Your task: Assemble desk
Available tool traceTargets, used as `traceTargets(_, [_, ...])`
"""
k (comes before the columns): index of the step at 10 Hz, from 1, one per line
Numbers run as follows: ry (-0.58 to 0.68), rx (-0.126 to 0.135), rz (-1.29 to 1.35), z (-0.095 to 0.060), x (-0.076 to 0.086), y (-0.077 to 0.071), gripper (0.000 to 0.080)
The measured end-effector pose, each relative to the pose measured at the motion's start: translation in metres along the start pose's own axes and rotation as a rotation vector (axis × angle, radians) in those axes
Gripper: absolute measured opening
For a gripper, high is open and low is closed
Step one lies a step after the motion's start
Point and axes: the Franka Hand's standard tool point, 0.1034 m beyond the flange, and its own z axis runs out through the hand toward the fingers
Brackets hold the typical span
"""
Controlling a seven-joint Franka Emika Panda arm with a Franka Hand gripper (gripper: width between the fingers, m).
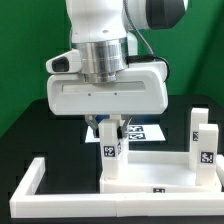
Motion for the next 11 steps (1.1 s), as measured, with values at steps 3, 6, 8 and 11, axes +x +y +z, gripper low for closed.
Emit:
traceTargets(3, [0.001,0.011,0.343,0.001,0.001,-0.006,0.0288])
traceTargets(6, [-0.016,0.05,0.69,0.002,0.006,-0.014,0.0288])
traceTargets(8, [-0.027,0.083,0.966,0.003,0.01,-0.023,0.0288])
traceTargets(11, [-0.028,0.081,1.167,0.005,0.011,-0.033,0.029])
